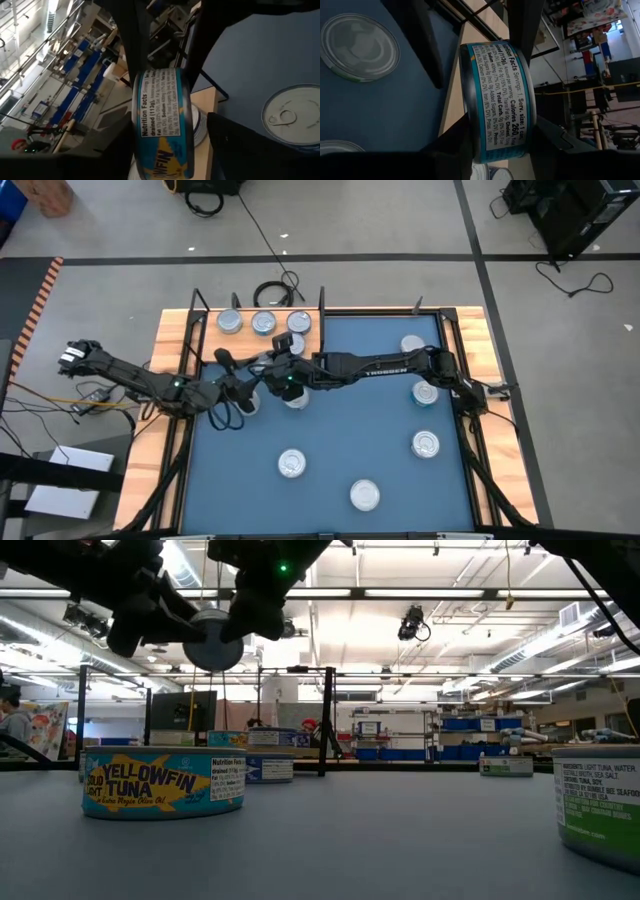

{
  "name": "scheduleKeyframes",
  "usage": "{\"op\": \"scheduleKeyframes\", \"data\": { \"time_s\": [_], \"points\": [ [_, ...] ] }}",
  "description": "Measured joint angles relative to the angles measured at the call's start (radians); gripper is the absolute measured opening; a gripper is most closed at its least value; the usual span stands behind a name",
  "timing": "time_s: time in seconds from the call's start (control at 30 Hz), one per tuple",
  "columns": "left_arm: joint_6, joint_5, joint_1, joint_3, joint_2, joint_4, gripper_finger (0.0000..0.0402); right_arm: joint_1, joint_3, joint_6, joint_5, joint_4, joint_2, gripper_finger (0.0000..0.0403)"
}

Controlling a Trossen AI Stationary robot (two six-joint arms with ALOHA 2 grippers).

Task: Stack canned seafood by type on shelf
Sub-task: Stack the yellow blue tuna can on top of the other yellow blue tuna can on the shelf

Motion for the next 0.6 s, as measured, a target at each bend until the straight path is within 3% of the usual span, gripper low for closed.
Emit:
{"op": "scheduleKeyframes", "data": {
  "time_s": [0.37,0.6],
  "points": [
    [0.003,-0.043,-0.036,0.04,0.0,-0.045,0.0171,0.001,0.0,0.004,0.001,-0.003,0.0,0.0146],
    [0.006,-0.076,-0.037,0.094,0.004,-0.148,0.0153,0.005,0.0,-0.001,0.011,-0.003,-0.002,0.0195]
  ]
}}
